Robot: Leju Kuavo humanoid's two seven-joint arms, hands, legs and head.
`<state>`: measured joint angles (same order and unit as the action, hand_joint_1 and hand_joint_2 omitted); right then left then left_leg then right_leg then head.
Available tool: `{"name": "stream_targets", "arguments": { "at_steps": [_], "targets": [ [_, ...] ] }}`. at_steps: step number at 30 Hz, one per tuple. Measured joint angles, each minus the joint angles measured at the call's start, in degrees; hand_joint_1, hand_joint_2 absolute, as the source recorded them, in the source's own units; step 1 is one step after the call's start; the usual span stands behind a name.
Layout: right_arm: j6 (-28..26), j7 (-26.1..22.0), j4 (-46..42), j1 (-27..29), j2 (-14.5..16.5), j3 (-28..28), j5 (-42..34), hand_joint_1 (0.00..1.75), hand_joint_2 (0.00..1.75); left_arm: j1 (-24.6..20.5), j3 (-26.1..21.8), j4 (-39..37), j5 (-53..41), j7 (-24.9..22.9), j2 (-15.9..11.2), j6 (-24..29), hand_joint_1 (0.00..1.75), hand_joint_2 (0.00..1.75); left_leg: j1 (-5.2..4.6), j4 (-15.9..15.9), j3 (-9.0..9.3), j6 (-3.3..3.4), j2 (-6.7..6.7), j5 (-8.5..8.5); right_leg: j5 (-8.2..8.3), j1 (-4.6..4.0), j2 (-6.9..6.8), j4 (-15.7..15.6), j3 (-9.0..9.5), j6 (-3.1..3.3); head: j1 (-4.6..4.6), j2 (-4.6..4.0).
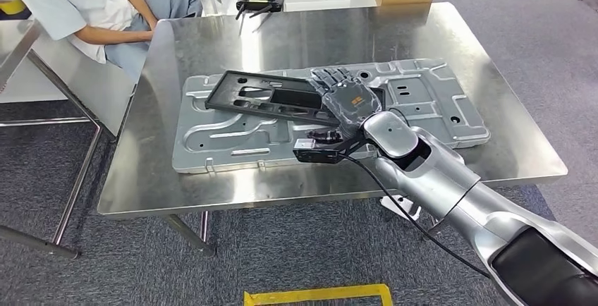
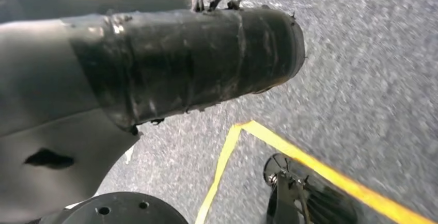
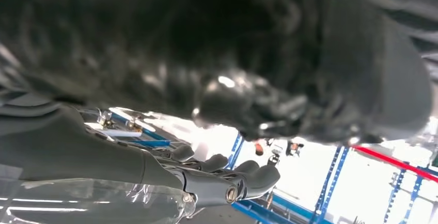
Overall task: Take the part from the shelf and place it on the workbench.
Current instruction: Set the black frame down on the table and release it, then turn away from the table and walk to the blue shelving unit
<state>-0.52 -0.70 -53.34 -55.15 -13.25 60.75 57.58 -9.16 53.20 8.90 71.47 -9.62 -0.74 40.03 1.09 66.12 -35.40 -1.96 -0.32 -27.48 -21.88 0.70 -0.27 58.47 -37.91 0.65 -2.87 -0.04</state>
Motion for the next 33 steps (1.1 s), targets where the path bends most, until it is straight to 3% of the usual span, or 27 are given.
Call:
{"name": "stream_targets", "arguments": {
  "at_steps": [2,3,5,6,8,10,11,12,14,16,17,18,20,21,22,23,25,26,27,28,29,30,31,33],
  "targets": [
    [0.0,0.0,0.0,0.0,-0.1,0.0,0.0,0.00,0.00,-0.1,0.0,0.0,0.0,0.1,-0.1,0.0,0.00,0.00,-0.30,-5.6,3.56,0.50,-0.15,-0.74,0.73,-0.01,-0.08,0.5,-1.02,-0.78,0.06,0.00],
    [-0.1,0.0,0.0,-0.1,-0.1,0.0,0.0,0.00,0.00,-0.2,0.0,0.0,0.0,0.3,-0.1,0.0,0.00,0.00,-0.47,-6.7,4.03,0.91,-0.22,-1.33,1.15,-0.09,-0.12,0.5,-1.22,-1.16,0.07,0.01],
    [0.0,0.0,0.0,-0.1,-0.2,-0.1,0.0,0.00,0.00,-0.1,0.0,0.0,0.0,0.4,-0.1,0.0,0.00,0.00,-0.46,-7.1,3.61,1.97,-0.11,-0.78,1.70,-0.11,-0.12,0.6,-1.38,-1.83,0.10,0.00],
    [0.0,0.0,0.0,0.0,-0.3,0.0,0.0,0.00,0.00,-0.1,0.0,0.0,0.0,0.4,-0.1,0.0,0.00,0.00,-0.41,-7.1,3.30,2.52,0.00,-0.29,1.06,-0.04,-0.07,1.1,-1.70,-2.09,0.11,0.00],
    [0.0,0.0,0.0,0.0,-0.4,0.0,0.0,0.00,0.00,-0.2,0.0,0.0,0.0,0.3,-0.1,0.0,0.00,0.00,-0.31,-7.3,2.28,3.52,0.24,0.84,-3.20,0.13,0.05,5.2,-3.28,-2.48,0.18,-0.01],
    [0.0,0.0,0.0,0.1,-0.5,-0.1,0.0,0.00,0.00,-0.2,0.0,0.0,0.0,0.3,-0.2,0.0,0.00,0.00,-0.41,-7.2,0.78,3.95,0.30,1.99,-8.51,0.16,0.11,12.5,-5.24,-2.70,0.20,-0.01],
    [0.0,0.0,0.0,0.2,-0.5,0.0,0.0,0.00,0.00,-0.2,0.0,0.0,0.0,0.3,-0.2,0.0,0.00,0.00,-0.48,-7.2,-0.03,3.99,0.30,2.60,-9.64,0.17,0.12,15.4,-5.59,-2.74,0.19,-0.01],
    [0.0,0.0,0.0,0.3,-0.5,0.0,0.0,0.00,0.00,-0.2,0.0,0.0,0.0,0.4,-0.2,0.0,0.00,0.00,-0.54,-7.2,-0.85,3.96,0.29,3.21,-9.37,0.16,0.12,16.7,-5.12,-2.69,0.19,-0.01],
    [0.0,0.0,0.0,0.4,-0.5,0.0,0.0,0.00,0.00,-0.2,0.0,0.0,0.0,0.5,-0.2,0.0,0.00,0.00,-0.61,-7.1,-2.37,3.71,0.20,4.43,-6.69,0.07,0.14,13.5,-1.23,-2.29,0.18,-0.01],
    [0.0,0.0,-0.2,0.3,-0.5,-0.1,0.0,0.00,0.00,-0.2,0.0,0.0,0.0,0.6,-0.2,0.0,0.00,0.00,-0.68,-7.1,-3.42,3.20,0.13,5.48,-6.20,-0.26,0.19,5.7,4.74,-1.65,0.13,-0.01],
    [0.0,0.0,-0.3,0.2,-0.5,-0.1,0.0,0.00,0.00,-0.2,0.0,0.0,0.0,0.5,-0.2,0.0,0.00,0.00,-0.69,-7.2,-3.62,2.87,0.13,5.99,-6.54,-0.49,0.21,2.7,6.74,-1.37,0.07,-0.01],
    [0.0,0.0,-0.4,0.2,-0.5,-0.1,0.0,0.00,0.00,-0.1,0.0,0.0,0.0,0.5,-0.2,0.0,0.00,0.00,-0.67,-7.3,-3.69,2.52,0.14,6.48,-6.96,-0.72,0.22,0.8,7.74,-1.12,0.10,-0.01],
    [0.0,0.0,-0.5,0.2,-0.5,-0.1,0.0,0.00,0.00,-0.1,0.0,0.0,0.0,0.3,-0.3,0.1,0.00,0.00,-0.60,-7.9,-3.78,1.81,0.10,7.38,-6.08,-0.78,0.13,-0.1,7.43,-0.49,0.19,-0.01],
    [0.0,0.0,-0.5,0.2,-0.5,-0.1,0.0,0.00,0.00,0.0,0.0,0.0,0.0,0.3,-0.4,0.1,0.00,0.00,-0.55,-7.6,-4.15,1.50,0.08,6.86,-5.50,-0.64,0.04,-0.3,7.06,-0.07,0.28,-0.01],
    [0.0,0.0,-0.5,0.2,-0.5,-0.1,0.0,0.00,0.00,0.0,0.0,0.0,0.0,0.4,-0.4,0.1,0.00,0.00,-0.51,-6.4,-4.77,1.24,0.05,5.32,-4.78,-0.47,-0.06,-0.5,6.54,0.42,0.21,-0.01],
    [0.0,0.0,-0.5,0.2,-0.4,-0.1,0.0,0.00,0.00,0.1,0.0,0.0,0.0,0.4,-0.5,0.1,0.00,0.00,-0.41,-4.1,-5.64,1.01,0.06,2.73,-4.08,-0.32,-0.15,-0.6,5.90,0.81,0.16,-0.01],
    [0.1,0.0,-0.5,0.3,-0.4,-0.1,-0.1,0.00,0.00,0.1,0.0,0.0,0.0,0.5,-0.5,0.1,0.00,0.00,-0.28,3.1,-7.43,0.66,0.07,-2.80,-2.83,-0.36,-0.17,-0.6,4.29,1.22,0.01,-0.01],
    [0.2,0.0,-0.5,0.4,-0.4,-0.1,-0.2,0.00,0.00,0.1,0.0,0.0,0.0,0.6,-0.5,0.1,0.00,0.00,-0.24,6.4,-7.90,0.52,0.07,-4.11,-2.20,-0.39,-0.16,-0.6,3.43,1.24,-0.02,-0.01],
    [0.2,0.0,-0.5,0.5,-0.4,-0.1,-0.2,0.00,0.00,0.0,0.0,0.0,0.0,0.7,-0.5,0.1,0.00,0.00,-0.24,8.4,-7.71,0.44,0.07,-3.95,-1.55,-0.41,-0.14,-0.5,2.56,1.20,-0.04,-0.01],
    [0.3,0.0,-0.5,0.6,-0.4,-0.1,-0.2,0.00,0.00,0.0,0.0,0.0,0.0,0.7,-0.6,0.1,0.00,0.00,-0.24,8.7,-6.67,0.42,0.07,-2.67,-0.93,-0.40,-0.14,-0.4,1.67,1.11,-0.07,-0.01],
    [0.4,0.0,-0.5,0.7,-0.4,-0.1,-0.3,0.00,0.00,0.0,0.0,0.0,0.0,0.7,-0.6,0.1,0.00,0.00,-0.24,7.1,-4.65,0.46,0.08,-1.01,-0.35,-0.39,-0.12,-0.3,0.81,0.96,-0.09,-0.01],
    [0.4,0.0,-0.6,0.7,-0.4,-0.1,-0.3,0.00,0.00,-0.1,0.0,0.0,0.0,0.7,-0.6,0.1,0.00,0.00,-0.25,3.8,-1.79,0.58,0.08,-0.12,0.16,-0.38,-0.11,-0.1,0.05,0.76,-0.10,-0.01],
    [0.3,0.0,-0.6,0.7,-0.4,-0.2,-0.4,0.00,0.00,-0.1,0.0,0.0,0.0,0.6,-0.7,0.1,0.00,0.00,-0.36,-0.5,1.44,0.76,0.07,-0.29,0.58,-0.42,-0.11,0.2,-0.57,0.49,-0.08,-0.01],
    [0.3,0.0,-0.8,0.5,-0.5,-0.3,-0.4,0.00,0.00,-0.3,0.0,0.0,-0.1,0.2,-0.7,0.1,0.00,0.00,-0.71,-6.6,5.50,1.42,0.01,-1.94,1.43,-0.49,-0.25,0.4,-1.15,-0.13,-0.05,-0.01]
  ]
}}
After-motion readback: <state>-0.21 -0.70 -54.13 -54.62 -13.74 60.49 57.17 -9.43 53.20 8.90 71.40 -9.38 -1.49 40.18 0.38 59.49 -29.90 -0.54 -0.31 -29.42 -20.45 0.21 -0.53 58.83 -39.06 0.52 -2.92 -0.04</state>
